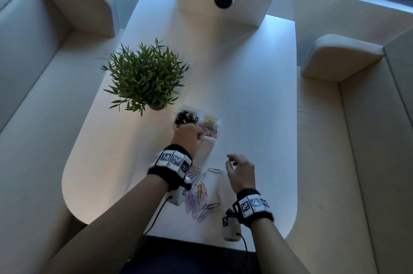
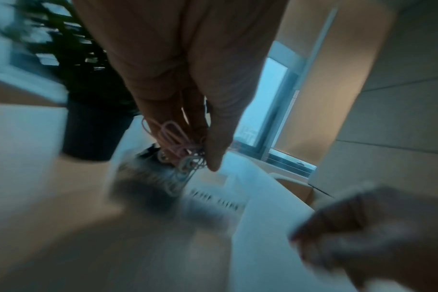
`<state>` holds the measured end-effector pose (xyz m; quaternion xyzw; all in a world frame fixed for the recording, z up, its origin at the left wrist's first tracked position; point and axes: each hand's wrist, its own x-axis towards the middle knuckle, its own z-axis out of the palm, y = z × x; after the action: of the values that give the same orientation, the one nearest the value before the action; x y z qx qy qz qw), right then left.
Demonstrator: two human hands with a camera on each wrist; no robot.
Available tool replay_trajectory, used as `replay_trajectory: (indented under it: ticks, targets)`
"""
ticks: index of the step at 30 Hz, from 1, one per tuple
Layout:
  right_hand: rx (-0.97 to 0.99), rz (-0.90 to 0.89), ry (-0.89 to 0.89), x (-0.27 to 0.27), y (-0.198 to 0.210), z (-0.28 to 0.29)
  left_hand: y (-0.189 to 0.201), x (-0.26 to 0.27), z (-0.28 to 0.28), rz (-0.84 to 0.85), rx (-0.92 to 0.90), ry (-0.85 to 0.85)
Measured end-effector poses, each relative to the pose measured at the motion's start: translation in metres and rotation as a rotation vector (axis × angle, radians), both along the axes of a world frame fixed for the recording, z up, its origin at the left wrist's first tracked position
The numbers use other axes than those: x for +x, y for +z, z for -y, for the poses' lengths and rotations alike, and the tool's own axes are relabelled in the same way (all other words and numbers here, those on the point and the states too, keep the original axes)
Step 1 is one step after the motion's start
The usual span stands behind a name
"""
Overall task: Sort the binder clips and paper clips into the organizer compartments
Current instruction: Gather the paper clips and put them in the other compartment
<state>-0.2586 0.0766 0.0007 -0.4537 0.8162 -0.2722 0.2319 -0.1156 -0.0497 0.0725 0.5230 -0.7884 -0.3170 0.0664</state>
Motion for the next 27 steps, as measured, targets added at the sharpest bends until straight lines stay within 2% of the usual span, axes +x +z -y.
replay_trajectory:
  ticks: [4,6,9,12,14,16,18,20,23,27]
  targets:
    - [0.121,0.024,0.042,0.008,-0.010,-0.018,0.013,-0.054,0.027,0.286,0.040,-0.135]
    - [0.177,0.001,0.097,0.013,-0.008,-0.019,0.013,-0.069,0.031,0.343,0.074,-0.193]
    - [0.249,-0.086,0.262,0.024,-0.004,-0.017,-0.001,-0.072,0.039,0.310,0.093,-0.209]
    - [0.284,-0.123,0.388,0.039,-0.001,-0.013,-0.012,-0.053,0.041,0.072,0.001,-0.142]
    - [0.295,-0.124,0.423,0.048,0.000,-0.013,-0.019,-0.026,0.027,-0.065,-0.095,-0.165]
    - [0.315,-0.151,0.437,0.056,0.000,-0.013,-0.037,0.012,0.002,-0.008,-0.076,-0.197]
    - [0.331,-0.189,0.460,0.061,-0.001,-0.014,-0.059,0.053,-0.029,0.182,0.068,-0.218]
    - [0.326,-0.192,0.494,0.064,-0.002,-0.012,-0.081,0.080,-0.057,0.292,0.161,-0.218]
    - [0.309,-0.199,0.544,0.066,-0.003,-0.002,-0.097,0.084,-0.081,0.222,0.097,-0.178]
    - [0.278,-0.182,0.579,0.066,-0.003,0.012,-0.110,0.072,-0.083,0.167,0.051,-0.185]
